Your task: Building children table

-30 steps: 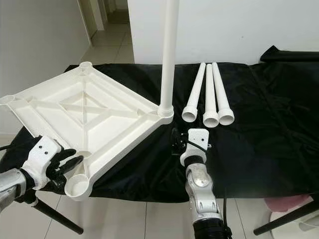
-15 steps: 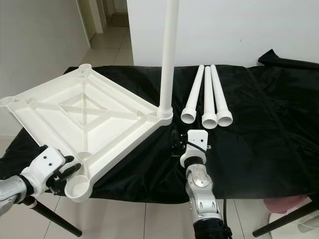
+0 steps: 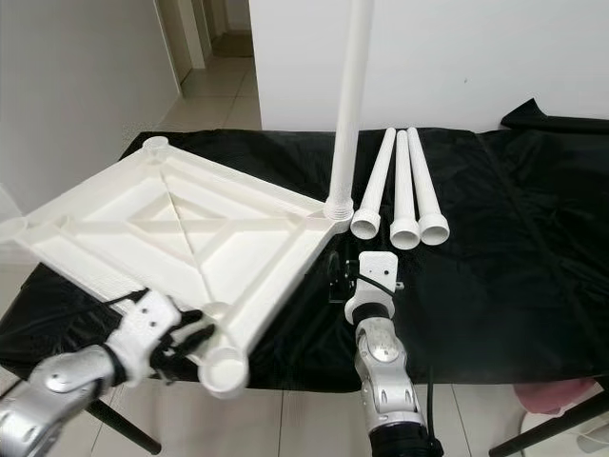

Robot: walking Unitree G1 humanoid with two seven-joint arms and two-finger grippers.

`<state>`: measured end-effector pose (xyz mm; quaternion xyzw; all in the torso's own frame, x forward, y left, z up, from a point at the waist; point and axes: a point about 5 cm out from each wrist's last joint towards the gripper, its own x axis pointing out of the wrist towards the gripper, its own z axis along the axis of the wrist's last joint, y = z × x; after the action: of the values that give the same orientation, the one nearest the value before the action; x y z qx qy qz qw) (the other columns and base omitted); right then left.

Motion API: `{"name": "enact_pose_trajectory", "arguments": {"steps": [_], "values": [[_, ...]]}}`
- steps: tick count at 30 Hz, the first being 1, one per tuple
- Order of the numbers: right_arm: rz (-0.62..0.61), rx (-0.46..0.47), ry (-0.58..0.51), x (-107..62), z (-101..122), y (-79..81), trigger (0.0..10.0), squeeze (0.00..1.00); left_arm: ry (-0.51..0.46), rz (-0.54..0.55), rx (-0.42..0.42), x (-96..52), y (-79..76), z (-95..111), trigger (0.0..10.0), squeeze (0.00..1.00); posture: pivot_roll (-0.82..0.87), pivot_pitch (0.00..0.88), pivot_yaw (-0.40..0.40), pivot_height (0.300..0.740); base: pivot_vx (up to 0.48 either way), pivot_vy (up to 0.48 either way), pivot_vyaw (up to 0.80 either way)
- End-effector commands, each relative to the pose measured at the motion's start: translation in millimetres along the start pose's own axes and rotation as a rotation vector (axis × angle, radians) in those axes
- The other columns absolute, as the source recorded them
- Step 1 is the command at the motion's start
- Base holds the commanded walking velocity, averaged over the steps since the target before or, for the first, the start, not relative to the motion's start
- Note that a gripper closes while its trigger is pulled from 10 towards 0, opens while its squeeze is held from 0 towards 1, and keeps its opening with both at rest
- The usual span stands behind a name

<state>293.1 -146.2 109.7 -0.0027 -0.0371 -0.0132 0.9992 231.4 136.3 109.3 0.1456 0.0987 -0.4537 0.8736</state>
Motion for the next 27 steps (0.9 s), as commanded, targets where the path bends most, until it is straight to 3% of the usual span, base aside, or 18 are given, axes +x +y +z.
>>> {"name": "enact_pose_trajectory", "arguments": {"steps": [1,13,14,15,16,19,23,27], "values": [[0.004,-0.003,0.013,-1.8,-2,2.5,10.0,0.0,0.013,-0.068,-0.006,1.1,-2.8,0,10.0,0.0,0.0,0.009,0.067,0.74,0.0,0.0,0.0],[0.001,-0.02,0.015,0.7,-1,-2.4,10.0,0.0,0.132,-0.072,0.095,-28.8,42.3,-11,10.0,0.0,0.01,0.028,0.057,0.74,0.0,0.0,0.0],[0.0,-0.021,0.015,0.8,-1,-2.5,10.0,0.0,0.15,-0.063,0.103,-30.8,47.8,-13,10.0,0.82,0.01,0.028,0.057,0.74,0.0,0.0,0.0],[0.0,-0.021,0.015,0.8,-1,-2.5,10.0,0.0,0.15,-0.063,0.103,-30.8,47.8,-13,10.0,0.82,0.01,0.028,0.057,0.74,0.0,0.0,0.0],[-0.003,-0.022,0.014,1.1,-1,-2.9,10.0,0.0,0.169,-0.053,0.104,-33.6,56.4,-13,10.0,1.0,0.0,0.032,0.062,0.74,0.0,0.0,0.0],[-0.003,-0.022,0.014,1.1,-1,-3.1,10.0,0.0,0.172,-0.051,0.101,-34.7,59.4,-13,10.0,1.0,0.0,0.032,0.062,0.74,0.0,0.0,0.0],[-0.009,-0.024,0.012,1.6,0,-2.7,10.0,0.0,0.186,-0.033,0.106,-37.4,76.5,-14,10.0,1.0,0.0,0.031,0.062,0.74,0.0,0.0,0.0],[-0.011,-0.027,0.007,3.4,1,-3.4,10.0,0.0,0.243,0.005,0.17,-33.7,92.7,-21,10.0,1.0,0.0,0.029,0.058,0.74,0.0,0.0,0.0]]}}
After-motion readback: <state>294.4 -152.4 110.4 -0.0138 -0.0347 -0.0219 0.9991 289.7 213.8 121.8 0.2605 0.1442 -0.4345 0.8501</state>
